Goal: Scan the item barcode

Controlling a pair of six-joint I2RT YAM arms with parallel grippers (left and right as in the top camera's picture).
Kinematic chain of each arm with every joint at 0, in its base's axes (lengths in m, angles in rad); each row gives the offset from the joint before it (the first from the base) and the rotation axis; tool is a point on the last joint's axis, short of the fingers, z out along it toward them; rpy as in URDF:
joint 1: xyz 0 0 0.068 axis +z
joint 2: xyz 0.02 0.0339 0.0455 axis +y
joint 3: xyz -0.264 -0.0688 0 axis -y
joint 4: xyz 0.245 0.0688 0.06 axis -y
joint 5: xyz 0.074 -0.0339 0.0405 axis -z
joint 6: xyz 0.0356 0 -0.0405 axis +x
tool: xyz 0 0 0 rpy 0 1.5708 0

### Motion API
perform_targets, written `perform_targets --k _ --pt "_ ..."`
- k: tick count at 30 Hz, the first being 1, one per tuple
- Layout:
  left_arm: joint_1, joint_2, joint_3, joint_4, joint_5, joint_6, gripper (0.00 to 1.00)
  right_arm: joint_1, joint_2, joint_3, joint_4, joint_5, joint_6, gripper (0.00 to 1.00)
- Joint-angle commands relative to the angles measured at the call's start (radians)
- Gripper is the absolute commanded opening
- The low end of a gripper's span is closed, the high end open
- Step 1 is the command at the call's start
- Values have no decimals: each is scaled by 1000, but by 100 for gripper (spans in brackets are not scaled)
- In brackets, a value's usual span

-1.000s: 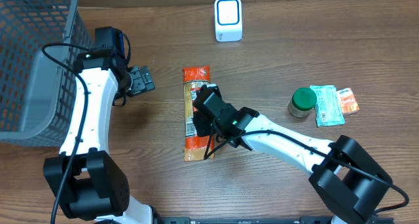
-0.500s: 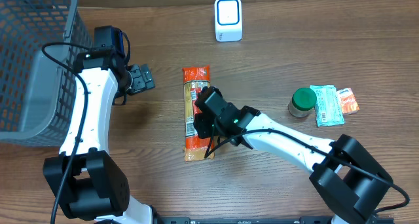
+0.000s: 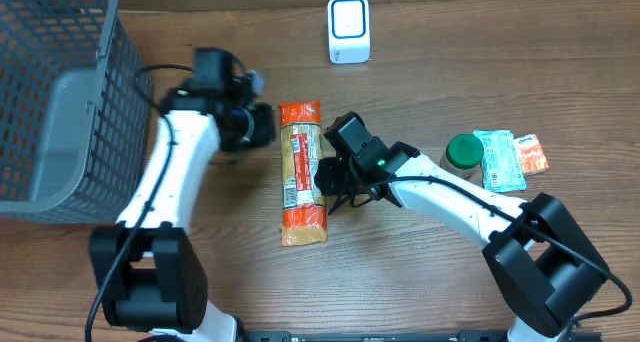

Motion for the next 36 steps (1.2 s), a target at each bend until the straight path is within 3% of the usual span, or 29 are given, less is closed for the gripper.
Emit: perform_targets --k 1,19,36 --pt "-39 17 -51 53 34 29 4 -3 8 -4 3 -58 7 41" --pt "-51 268 -68 158 42 -3 4 -2 68 -5 48 -103 26 40" --pt "-50 302 -68 151 27 -16 4 -1 132 -6 114 -238 85 33"
